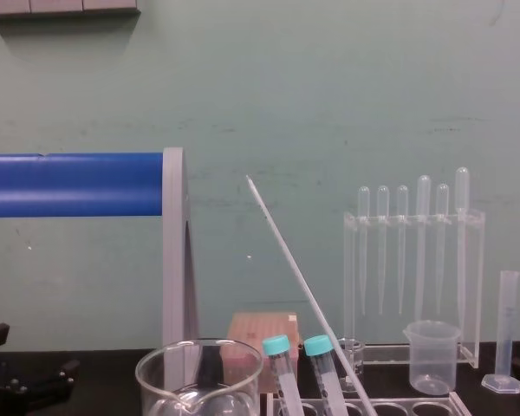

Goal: Hold the thermometer with one hand and immerse one end into the beaker, then reinsert it into the test tube rack.

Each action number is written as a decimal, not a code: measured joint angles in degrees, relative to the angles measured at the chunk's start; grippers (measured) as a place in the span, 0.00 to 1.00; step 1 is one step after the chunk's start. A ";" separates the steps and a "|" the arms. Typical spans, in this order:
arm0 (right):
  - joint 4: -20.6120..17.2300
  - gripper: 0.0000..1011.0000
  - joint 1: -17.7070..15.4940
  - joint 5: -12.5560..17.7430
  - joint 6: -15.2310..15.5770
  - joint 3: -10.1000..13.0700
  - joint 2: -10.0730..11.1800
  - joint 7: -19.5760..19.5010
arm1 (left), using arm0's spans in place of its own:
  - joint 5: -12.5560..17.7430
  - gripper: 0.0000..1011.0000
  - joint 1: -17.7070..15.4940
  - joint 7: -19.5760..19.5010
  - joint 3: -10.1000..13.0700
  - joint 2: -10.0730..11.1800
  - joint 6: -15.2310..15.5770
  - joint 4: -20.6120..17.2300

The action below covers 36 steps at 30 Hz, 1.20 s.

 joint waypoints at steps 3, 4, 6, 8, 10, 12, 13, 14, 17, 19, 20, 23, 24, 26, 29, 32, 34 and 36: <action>0.00 0.99 0.00 0.00 0.00 0.00 0.00 0.00 | 0.00 1.00 0.00 0.00 0.00 0.00 0.00 0.00; 0.00 0.99 0.00 0.00 0.00 0.00 0.00 0.00 | 0.00 1.00 0.00 0.00 0.00 0.00 0.00 0.00; 0.00 0.99 0.00 0.00 0.00 0.00 0.00 0.00 | 0.00 1.00 0.00 0.00 0.00 0.00 0.00 0.00; 0.00 0.99 0.00 0.00 0.00 0.00 0.00 0.00 | 0.00 1.00 0.00 0.00 0.00 0.00 0.00 0.00; 0.00 0.99 0.00 0.00 0.00 0.00 0.00 0.00 | 0.00 1.00 0.00 0.00 0.00 0.00 0.00 0.00; 0.00 0.99 0.00 0.00 0.00 0.00 0.00 0.00 | 0.00 1.00 0.00 0.00 0.00 0.00 0.00 0.00; 0.00 0.99 0.00 0.00 0.00 0.00 0.00 0.00 | 0.00 1.00 0.00 0.00 0.00 0.00 0.00 0.00; 0.00 0.99 0.00 0.00 0.00 0.00 0.00 0.00 | 0.00 1.00 0.00 0.00 0.00 0.00 0.00 0.00; 0.00 0.99 0.00 0.00 0.00 0.00 0.00 0.00 | 0.00 1.00 0.00 0.00 0.00 0.00 0.00 0.00; 0.00 0.99 0.00 0.00 0.00 0.00 0.00 0.00 | 0.00 1.00 0.00 0.00 0.00 0.00 0.00 0.00; 0.00 0.99 0.00 0.00 0.00 0.00 0.00 0.00 | 0.00 1.00 0.00 0.00 0.00 0.00 0.00 0.00; 0.00 0.99 0.00 0.00 0.00 0.00 0.00 0.00 | 0.00 1.00 0.00 0.00 0.00 0.00 0.00 0.00; 0.00 0.99 0.00 0.00 0.00 0.00 0.00 0.00 | 0.00 1.00 0.00 0.00 0.00 0.00 0.00 0.00; 0.00 0.99 0.00 0.00 0.00 0.00 0.00 0.00 | 0.00 1.00 0.00 0.00 0.00 0.00 0.00 0.00; 0.00 0.99 0.00 0.00 0.00 0.00 0.00 0.00 | 0.00 1.00 0.00 0.00 0.00 0.00 0.00 0.00; 0.00 0.99 0.00 0.00 0.00 0.00 0.00 0.00 | 0.00 1.00 0.00 0.00 0.00 0.00 0.00 0.00; -0.15 0.99 -0.08 0.19 0.38 0.32 0.01 0.12 | 0.00 1.00 0.00 0.00 0.00 0.00 0.00 0.00; -0.79 0.99 -0.29 0.90 1.09 1.06 0.14 0.61 | 0.00 1.00 0.00 0.00 0.00 0.00 0.00 0.00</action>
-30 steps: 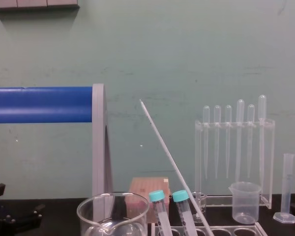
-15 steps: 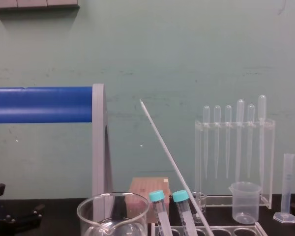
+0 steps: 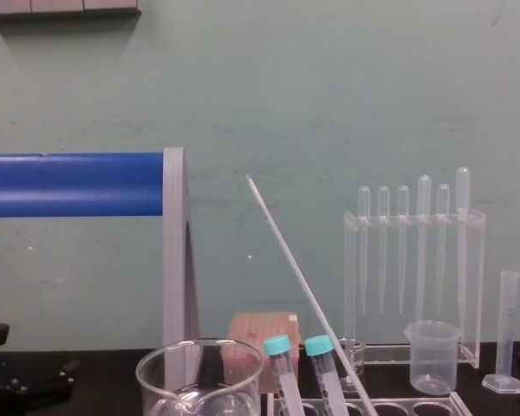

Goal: Hold the thermometer with one hand and immerse one end into the beaker, then reinsert it into the test tube rack.

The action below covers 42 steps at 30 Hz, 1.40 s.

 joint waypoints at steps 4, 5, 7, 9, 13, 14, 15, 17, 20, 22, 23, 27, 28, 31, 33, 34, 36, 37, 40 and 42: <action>-3.12 0.99 -1.45 3.89 2.31 2.43 0.49 2.21 | 0.00 1.00 0.00 0.00 0.00 0.00 0.00 0.00; -4.97 0.99 -2.26 6.16 3.53 3.66 0.67 3.41 | 0.00 1.00 0.00 0.00 0.00 0.00 0.00 0.00; -7.78 0.99 -3.44 9.90 5.58 5.41 0.86 5.58 | 0.00 1.00 0.00 0.00 0.00 0.00 0.00 0.00; -9.81 0.99 -4.01 12.43 7.06 6.44 0.99 7.30 | 0.00 1.00 0.00 0.00 0.00 0.00 0.00 0.00; -13.81 0.99 -4.29 17.53 10.35 7.77 1.12 12.00 | 0.00 1.00 0.00 0.00 0.00 0.00 0.00 0.00; -14.54 0.99 -4.05 18.34 11.00 7.85 1.12 13.14 | 0.00 1.00 0.00 0.00 0.00 0.00 0.00 0.00; -15.55 0.99 -3.45 19.68 12.26 7.85 1.02 15.25 | 0.00 1.00 0.00 0.00 0.00 0.00 0.00 0.00; -16.27 0.99 -2.51 20.72 13.49 7.53 0.78 17.17 | 0.00 1.00 0.00 0.00 0.00 0.00 0.00 0.00; -16.88 0.99 -0.18 22.23 16.15 6.32 0.19 20.79 | 0.00 1.00 0.00 0.00 0.00 0.00 0.00 0.00; -16.96 0.99 1.91 22.78 17.60 4.78 -0.19 23.07 | 0.00 1.00 0.00 0.00 0.00 0.00 0.00 0.00; -16.91 0.99 2.69 22.80 17.92 4.15 -0.31 23.84 | 0.00 1.00 0.00 0.00 0.00 0.00 0.00 0.00; -15.94 0.99 6.47 22.60 19.13 0.91 -0.93 27.00 | 0.00 1.00 0.00 0.00 0.00 0.00 0.00 0.00; -15.27 0.99 7.81 22.29 19.47 -0.28 -1.33 27.85 | 0.00 1.00 0.00 0.00 0.00 0.00 0.00 0.00; -13.38 0.99 10.62 21.33 20.14 -2.85 -2.54 28.78 | 0.00 1.00 0.00 0.00 0.00 0.00 0.00 0.00; -12.30 0.99 11.81 20.79 20.54 -3.98 -3.26 28.84 | 0.00 1.00 0.00 0.00 0.00 0.00 0.00 0.00; -11.39 0.99 12.78 20.26 20.90 -4.82 -3.95 28.79 | 0.00 1.00 0.00 0.00 0.00 0.00 0.00 0.00; -10.21 0.99 13.78 19.70 21.28 -5.73 -4.68 28.71 | 0.00 1.00 0.00 0.00 0.00 0.00 0.00 0.00; -9.31 0.99 14.56 19.24 21.53 -6.50 -5.38 28.57 | 0.00 1.00 0.00 0.00 0.00 0.00 0.00 0.00; -7.98 0.99 15.53 18.47 21.68 -7.33 -6.22 28.35 | 0.00 1.00 0.00 0.00 0.00 0.00 0.00 0.00; -6.61 0.99 16.39 17.69 21.70 -8.08 -7.18 27.97 | 0.00 1.00 0.00 0.00 0.00 0.00 0.00 0.00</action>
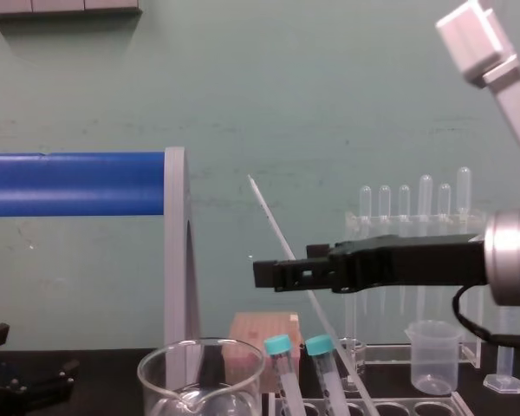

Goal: Hold the thermometer with one hand and immerse one end into the beaker, then reinsert it into the test tube rack.

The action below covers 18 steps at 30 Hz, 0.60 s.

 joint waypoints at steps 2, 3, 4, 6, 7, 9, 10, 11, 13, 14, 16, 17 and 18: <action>1.37 0.99 0.70 -0.74 0.00 -0.41 -0.90 -0.47 | 0.00 1.00 0.00 0.00 0.00 0.00 0.00 0.00; 1.73 0.99 0.89 -0.99 -0.03 -0.50 -1.17 -0.63 | 0.00 1.00 0.00 0.00 0.00 0.00 0.00 0.00; 2.35 0.99 1.14 -1.37 -0.10 -0.61 -1.63 -0.84 | 0.00 1.00 0.00 0.00 0.00 0.00 0.00 0.00; 2.99 0.99 1.40 -1.73 -0.26 -0.68 -2.08 -0.99 | 0.00 1.00 0.00 0.00 0.00 0.00 0.00 0.00; 3.26 0.99 1.50 -1.90 -0.36 -0.70 -2.28 -1.04 | 0.00 1.00 0.00 0.00 0.00 0.00 0.00 0.00; 3.74 0.99 1.73 -2.42 -0.68 -0.70 -2.77 -1.19 | 0.00 1.00 0.00 0.00 0.00 0.00 0.00 0.00; 3.81 0.99 1.77 -2.57 -0.77 -0.70 -2.85 -1.22 | 0.00 1.00 0.00 0.00 0.00 0.00 0.00 0.00; 3.92 0.99 1.82 -3.05 -1.01 -0.69 -3.00 -1.34 | 0.00 1.00 0.00 0.00 0.00 0.00 0.00 0.00; 3.96 0.99 1.87 -3.26 -1.14 -0.69 -3.08 -1.42 | 0.00 1.00 0.00 0.00 0.00 0.00 0.00 0.00; 3.96 0.99 1.86 -3.26 -1.14 -0.68 -3.07 -1.42 | 0.00 1.00 0.00 0.00 0.00 0.00 0.00 0.00; 3.96 0.99 1.86 -3.21 -1.13 -0.67 -3.04 -1.42 | 0.00 1.00 0.00 0.00 0.00 0.00 0.00 0.00; 3.95 0.99 1.86 -3.20 -1.12 -0.67 -3.03 -1.42 | 0.00 1.00 0.00 0.00 0.00 0.00 0.00 0.00; 3.94 0.99 1.86 -3.15 -1.11 -0.67 -3.02 -1.41 | 0.00 1.00 0.00 0.00 0.00 0.00 0.00 0.00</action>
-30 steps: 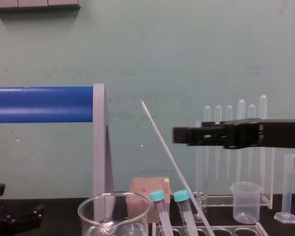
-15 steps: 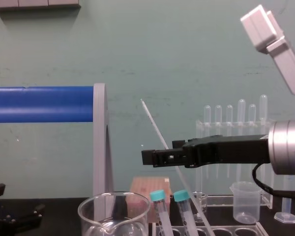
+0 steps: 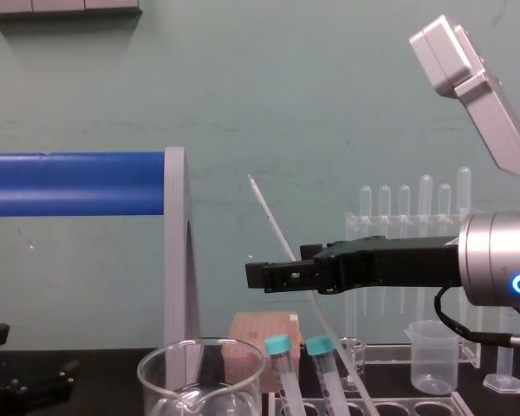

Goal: Hold the thermometer with one hand and immerse one end into the beaker, then reinsert it into the test tube rack.

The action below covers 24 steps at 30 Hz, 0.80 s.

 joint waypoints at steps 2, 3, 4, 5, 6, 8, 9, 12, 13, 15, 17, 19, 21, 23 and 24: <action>-0.01 0.99 0.00 0.07 0.02 0.00 0.01 0.01 | 0.00 1.00 0.00 0.00 0.00 0.00 0.00 0.00; -0.03 0.99 0.00 0.11 0.04 0.01 0.02 0.01 | 0.00 1.00 0.00 0.00 0.00 0.01 0.00 0.00; -0.03 0.99 0.00 0.13 0.04 0.01 0.03 0.02 | 0.00 1.00 0.00 0.00 0.00 0.00 0.00 0.00; -0.05 0.96 0.00 0.15 0.06 0.03 0.03 0.02 | 0.00 1.00 0.00 0.00 0.00 0.00 0.00 0.00; -0.05 0.95 0.00 0.16 0.07 0.03 0.04 0.03 | 0.00 1.00 0.00 0.00 0.00 0.00 0.00 0.00; -0.06 0.92 0.00 0.17 0.08 0.03 0.04 0.03 | 0.00 1.00 0.00 0.00 0.00 0.00 0.00 0.00; -0.06 0.88 -0.01 0.19 0.09 0.03 0.04 0.04 | 0.00 1.00 0.00 0.00 0.00 0.00 0.00 0.00; -0.08 0.83 -0.02 0.23 0.12 0.04 0.06 0.04 | 0.00 1.00 0.00 0.00 0.00 0.00 0.00 0.00; -0.09 0.78 -0.03 0.26 0.13 0.04 0.06 0.04 | 0.00 1.00 0.00 0.00 0.00 0.00 0.00 0.00; -0.10 0.73 -0.03 0.29 0.15 0.04 0.08 0.04 | 0.00 1.00 0.00 0.00 0.00 0.00 0.00 0.00; -0.11 0.67 -0.04 0.30 0.16 0.04 0.09 0.04 | 0.00 1.00 0.00 0.00 0.00 0.00 0.00 0.00; -0.12 0.63 -0.04 0.33 0.17 0.04 0.09 0.04 | 0.00 1.00 0.00 0.00 0.00 0.00 0.00 0.00; -0.13 0.55 -0.03 0.34 0.18 0.04 0.10 0.04 | 0.00 1.00 0.00 0.00 0.00 0.00 0.00 0.00; -0.14 0.47 -0.04 0.35 0.19 0.04 0.11 0.05 | 0.00 1.00 0.00 0.00 0.00 0.00 0.00 0.00; -0.14 0.44 -0.03 0.37 0.19 0.04 0.12 0.05 | 0.00 1.00 0.00 0.00 0.00 0.00 0.00 0.00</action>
